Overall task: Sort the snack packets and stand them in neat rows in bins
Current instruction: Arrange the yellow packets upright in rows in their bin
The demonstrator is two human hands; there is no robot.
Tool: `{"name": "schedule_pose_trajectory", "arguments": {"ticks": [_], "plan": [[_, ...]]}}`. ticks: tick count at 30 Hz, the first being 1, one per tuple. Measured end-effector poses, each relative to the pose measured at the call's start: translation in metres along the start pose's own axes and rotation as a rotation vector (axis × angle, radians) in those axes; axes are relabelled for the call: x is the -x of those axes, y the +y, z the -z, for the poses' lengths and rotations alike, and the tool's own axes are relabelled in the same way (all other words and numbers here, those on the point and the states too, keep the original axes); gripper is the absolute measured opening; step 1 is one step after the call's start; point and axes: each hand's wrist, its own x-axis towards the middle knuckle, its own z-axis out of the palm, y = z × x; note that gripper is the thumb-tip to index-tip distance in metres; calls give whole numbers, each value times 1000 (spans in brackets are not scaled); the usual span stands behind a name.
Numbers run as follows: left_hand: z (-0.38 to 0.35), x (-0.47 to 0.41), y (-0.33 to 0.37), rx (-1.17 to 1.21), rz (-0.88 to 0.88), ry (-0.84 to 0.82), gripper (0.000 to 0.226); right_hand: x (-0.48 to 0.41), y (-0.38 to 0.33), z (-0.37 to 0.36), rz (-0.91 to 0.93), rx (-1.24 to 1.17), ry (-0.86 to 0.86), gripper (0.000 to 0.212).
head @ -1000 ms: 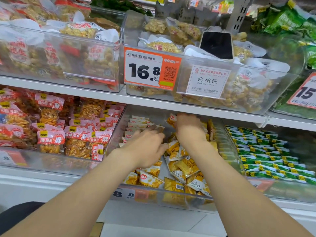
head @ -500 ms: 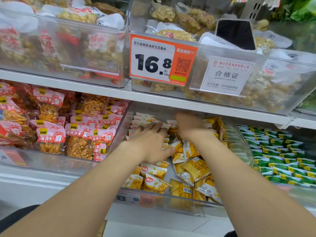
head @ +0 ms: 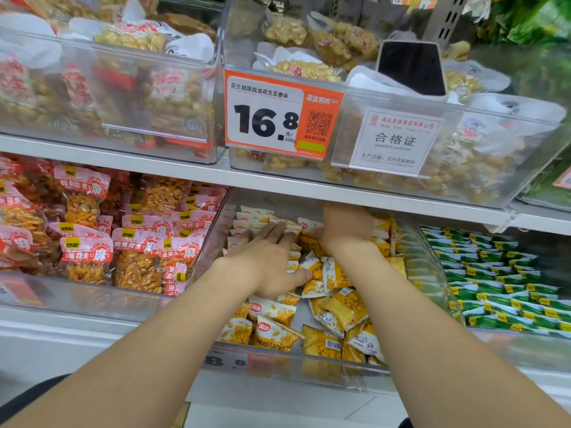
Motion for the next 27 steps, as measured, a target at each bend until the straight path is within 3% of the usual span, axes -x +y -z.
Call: {"name": "schedule_pose_trajectory", "arguments": {"ticks": [6,12,15,18,22,25,27], "plan": [[9,9,1,-11,-46,54,93,24,16,24,139,9,-121,15],[18,22,15,-47,-65,104,59,63,45,39,330,106,-305,43],[20,33,20,21,-96,167,53,71,52,44,351,33,-260,44],[23,49,26,202,-138,248,54,77,56,46,369,-254,-123,44],[32,75,36,681,-176,280,31,94,50,51,456,-643,45,36],[36,87,33,929,-145,222,16,103,46,52,433,-854,-9,50],[37,92,28,1074,-33,211,17,104,49,55,361,-978,-123,58]]}}
